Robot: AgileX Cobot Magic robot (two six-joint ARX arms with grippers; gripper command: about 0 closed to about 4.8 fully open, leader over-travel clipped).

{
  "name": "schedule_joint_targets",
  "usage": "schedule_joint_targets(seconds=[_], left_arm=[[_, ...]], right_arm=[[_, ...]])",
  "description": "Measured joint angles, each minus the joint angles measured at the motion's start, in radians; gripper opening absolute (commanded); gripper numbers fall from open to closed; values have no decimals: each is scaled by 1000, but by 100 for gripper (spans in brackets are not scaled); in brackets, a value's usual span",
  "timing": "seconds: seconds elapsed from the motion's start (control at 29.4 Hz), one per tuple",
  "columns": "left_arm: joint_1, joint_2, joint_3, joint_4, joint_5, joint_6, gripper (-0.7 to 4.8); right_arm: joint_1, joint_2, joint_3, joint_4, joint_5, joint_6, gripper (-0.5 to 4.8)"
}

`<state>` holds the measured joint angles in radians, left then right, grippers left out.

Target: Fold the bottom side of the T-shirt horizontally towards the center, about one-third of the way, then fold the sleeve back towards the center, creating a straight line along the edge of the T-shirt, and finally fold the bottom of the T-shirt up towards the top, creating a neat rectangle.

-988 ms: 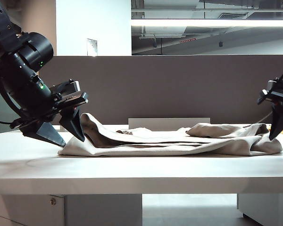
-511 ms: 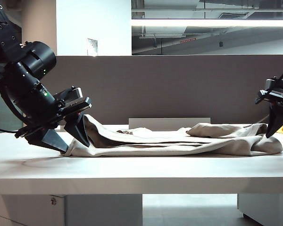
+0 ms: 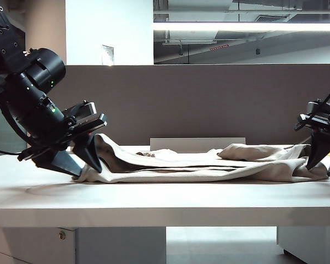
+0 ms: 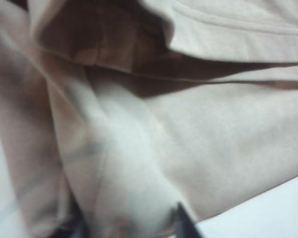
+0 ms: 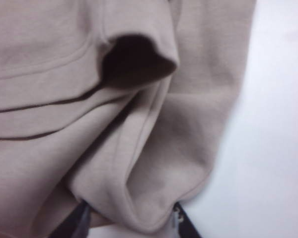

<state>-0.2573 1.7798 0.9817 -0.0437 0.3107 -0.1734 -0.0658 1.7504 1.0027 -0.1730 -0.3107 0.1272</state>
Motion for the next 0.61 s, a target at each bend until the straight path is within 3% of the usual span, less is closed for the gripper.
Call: schedule_joint_targets(seconds=[0.03,0.17,0.24,0.31,0.61], left_arm=[[0,0,0,0,0,0,112],[0,0,0,11,0,2,50],[0,0,0,18,0,2,42],[0,0,0,21,0,3,-6],[0,0,0,50,1,23,-6]], right_arm=[[0,0,0,2,0,1,71],[0,0,0,10,0,3,-6],[0,0,0,12,0,3,-6],[0,0,0,19,0,3,-6],[0,0,0,29,-1,3,-6]])
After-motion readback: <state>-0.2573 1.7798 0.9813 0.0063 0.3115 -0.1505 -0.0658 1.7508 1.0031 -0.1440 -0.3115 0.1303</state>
